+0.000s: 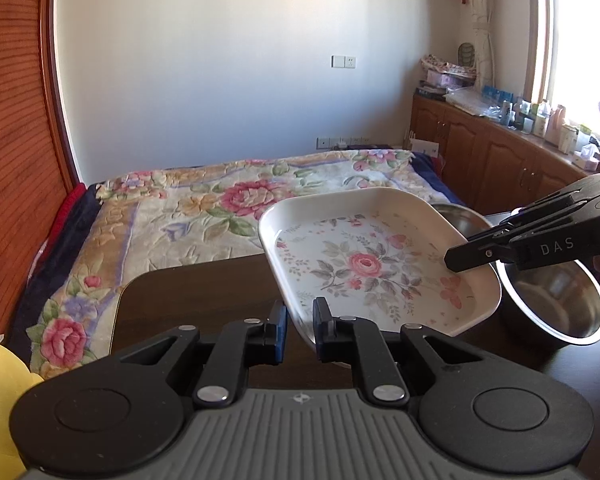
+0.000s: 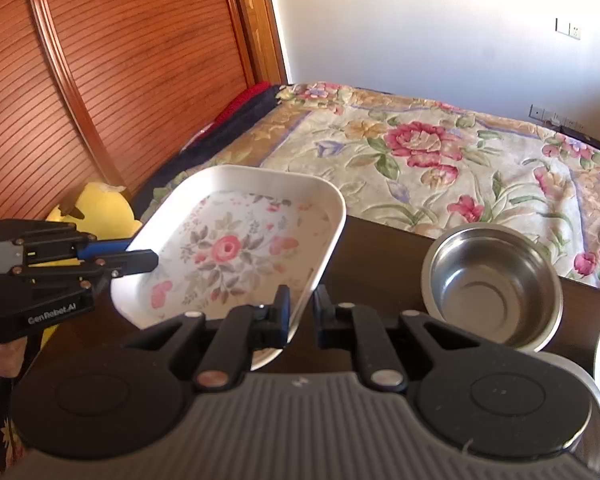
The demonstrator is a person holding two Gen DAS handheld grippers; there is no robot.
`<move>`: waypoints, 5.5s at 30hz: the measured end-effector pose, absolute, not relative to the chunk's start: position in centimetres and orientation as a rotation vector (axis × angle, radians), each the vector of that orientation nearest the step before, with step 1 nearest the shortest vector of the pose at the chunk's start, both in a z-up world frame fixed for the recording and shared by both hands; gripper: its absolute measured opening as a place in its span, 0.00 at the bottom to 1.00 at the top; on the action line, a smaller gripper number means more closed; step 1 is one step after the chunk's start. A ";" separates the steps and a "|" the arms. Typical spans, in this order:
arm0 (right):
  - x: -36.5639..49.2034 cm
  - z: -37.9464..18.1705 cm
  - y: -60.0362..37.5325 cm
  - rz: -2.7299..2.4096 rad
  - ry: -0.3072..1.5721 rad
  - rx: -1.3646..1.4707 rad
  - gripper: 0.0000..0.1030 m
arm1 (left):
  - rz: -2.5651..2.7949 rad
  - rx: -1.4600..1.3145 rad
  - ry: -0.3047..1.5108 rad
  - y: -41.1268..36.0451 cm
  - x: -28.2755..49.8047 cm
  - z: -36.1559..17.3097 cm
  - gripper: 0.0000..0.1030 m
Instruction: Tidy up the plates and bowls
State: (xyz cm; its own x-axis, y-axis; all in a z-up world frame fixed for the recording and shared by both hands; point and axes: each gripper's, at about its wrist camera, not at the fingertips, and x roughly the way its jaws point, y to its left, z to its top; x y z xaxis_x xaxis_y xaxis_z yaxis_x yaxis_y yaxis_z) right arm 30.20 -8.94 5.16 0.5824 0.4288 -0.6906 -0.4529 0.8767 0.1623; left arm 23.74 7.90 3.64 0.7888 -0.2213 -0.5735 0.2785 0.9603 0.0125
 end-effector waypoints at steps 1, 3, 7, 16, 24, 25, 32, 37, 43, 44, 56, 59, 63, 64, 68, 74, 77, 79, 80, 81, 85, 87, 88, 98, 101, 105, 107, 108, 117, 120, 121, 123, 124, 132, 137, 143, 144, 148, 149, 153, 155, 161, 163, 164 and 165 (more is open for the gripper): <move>29.9 5.3 -9.1 0.514 0.793 -0.034 0.13 | -0.270 0.102 0.600 7.7 23.3 3.8 0.15; 29.3 5.6 -9.3 0.511 0.786 -0.036 0.13 | -0.272 0.106 0.593 7.5 22.7 4.2 0.15; 28.1 6.2 -10.0 0.511 0.771 -0.042 0.13 | -0.274 0.108 0.581 7.2 21.2 4.7 0.15; 25.2 7.6 -11.1 0.507 0.737 -0.050 0.13 | -0.295 0.116 0.555 6.5 18.3 5.7 0.15; 23.4 8.3 -12.2 0.497 0.712 -0.049 0.13 | -0.313 0.129 0.543 6.0 16.4 6.0 0.15; 23.2 8.4 -12.3 0.496 0.710 -0.047 0.13 | -0.315 0.128 0.544 6.1 16.3 6.0 0.15; 22.1 7.8 -13.2 0.497 0.712 -0.031 0.13 | -0.323 0.128 0.559 6.0 15.2 5.1 0.15; 21.4 6.8 -13.2 0.500 0.736 -0.029 0.13 | -0.325 0.109 0.576 6.4 14.5 3.8 0.15; 20.4 5.5 -12.7 0.520 0.755 -0.025 0.13 | -0.310 0.126 0.582 6.8 12.9 2.6 0.15; 20.2 5.2 -12.6 0.525 0.761 -0.025 0.13 | -0.307 0.130 0.581 6.9 12.6 2.5 0.15; 17.6 3.0 -11.5 0.582 0.812 -0.003 0.14 | -0.309 0.108 0.605 7.9 9.9 0.7 0.15; 17.1 2.6 -11.4 0.590 0.817 -0.005 0.14 | -0.310 0.101 0.620 8.3 9.3 0.0 0.15; 16.6 2.0 -11.3 0.603 0.824 -0.002 0.14 | -0.311 0.098 0.635 8.6 8.5 -0.8 0.16; 16.5 1.9 -11.3 0.605 0.824 0.000 0.14 | -0.310 0.096 0.637 8.6 8.3 -1.0 0.16; 16.1 1.5 -11.0 0.612 0.829 0.004 0.14 | -0.309 0.099 0.651 8.9 8.0 -1.5 0.16; 16.1 0.9 -10.7 0.616 0.845 0.001 0.14 | -0.298 0.105 0.663 8.8 8.1 -2.3 0.16; 16.1 0.9 -10.6 0.611 0.842 0.000 0.14 | -0.295 0.101 0.669 8.8 8.3 -2.8 0.16; 16.0 0.8 -10.6 0.608 0.839 0.004 0.14 | -0.294 0.098 0.674 8.8 8.3 -2.9 0.16; 15.9 0.7 -10.7 0.606 0.837 0.007 0.14 | -0.292 0.099 0.674 8.8 8.3 -2.9 0.16; 15.8 0.6 -10.7 0.603 0.832 0.008 0.14 | -0.289 0.103 0.674 8.7 8.3 -2.9 0.16; 15.7 0.3 -10.4 0.594 0.819 0.010 0.14 | -0.274 0.119 0.678 8.5 8.5 -3.1 0.16; 15.6 0.1 -10.2 0.593 0.818 0.016 0.15 | -0.273 0.113 0.678 8.6 8.6 -3.1 0.16; 15.5 0.1 -10.2 0.590 0.814 0.016 0.15 | -0.273 0.111 0.678 8.6 8.5 -3.1 0.16; 15.1 0.0 -10.3 0.585 0.771 0.016 0.17 | -0.249 0.112 0.670 8.4 8.6 -3.4 0.16; 15.0 -0.1 -10.4 0.583 0.751 0.018 0.17 | -0.248 0.097 0.670 8.6 8.7 -3.8 0.16; 14.9 -0.2 -10.8 0.587 0.715 0.050 0.17 | -0.244 0.079 0.666 8.6 8.7 -3.7 0.16; 14.6 -0.1 -11.1 0.589 0.697 0.069 0.17 | -0.242 0.070 0.660 8.6 8.6 -3.6 0.21; 14.5 -0.1 -11.3 0.587 0.688 0.077 0.17 | -0.242 0.064 0.656 8.6 8.6 -3.5 0.22; 12.7 1.2 -13.3 0.548 0.569 0.086 0.17 | -0.248 0.050 0.575 7.3 8.5 -1.2 0.29; 12.3 1.6 -14.0 0.520 0.530 0.070 0.17 | -0.265 0.047 0.553 6.1 8.7 -0.8 0.33; 12.1 1.7 -14.3 0.508 0.515 0.063 0.20 | -0.272 0.043 0.548 5.7 8.9 -0.7 0.35; 11.9 2.0 -15.0 0.486 0.482 0.057 0.22 | -0.286 0.037 0.540 4.6 9.3 -0.5 0.39; 11.9 2.1 -15.3 0.475 0.469 0.058 0.23 | -0.293 0.037 0.535 4.0 9.6 -0.4 0.43; 12.3 1.9 -19.2 0.359 0.371 0.055 0.64 | -0.339 0.037 0.477 -1.1 11.2 -0.6 0.66; 13.3 1.4 -21.9 0.291 0.302 0.041 0.94 | -0.355 0.040 0.445 -4.2 12.5 -0.8 0.83; 15.3 0.5 -24.7 0.214 0.262 -0.002 1.00 | -0.364 0.012 0.435 -7.4 14.9 -0.8 0.94; 15.9 0.3 -25.2 0.211 0.272 0.001 1.00 | -0.359 0.011 0.433 -7.8 15.3 -0.7 0.94; 17.8 -0.3 -26.6 0.214 0.294 0.012 1.00 | -0.345 0.013 0.439 -9.2 16.7 -0.7 0.94; 18.2 -0.4 -26.9 0.209 0.296 0.015 1.00 | -0.338 0.012 0.442 -9.3 17.0 -0.8 0.94; 19.9 -0.9 -27.5 0.221 0.325 0.043 1.00 | -0.327 0.006 0.463 -9.9 18.1 -1.3 0.89; 20.4 -1.3 -27.5 0.231 0.336 0.047 1.00 | -0.319 -0.001 0.479 -10.0 18.6 -1.6 0.81; 21.0 -1.9 -27.8 0.257 0.359 0.067 0.99 | -0.305 -0.005 0.514 -10.4 19.5 -2.3 0.61; 21.1 -1.8 -28.0 0.277 0.352 0.086 0.88 | -0.301 0.000 0.523 -10.6 19.7 -2.4 0.56; 21.2 -1.8 -28.0 0.284 0.359 0.090 0.83 | -0.300 -0.001 0.527 -10.7 19.8 -2.5 0.54; 21.4 -1.9 -28.1 0.287 0.369 0.093 0.76 | -0.300 -0.003 0.532 -10.7 19.9 -2.5 0.52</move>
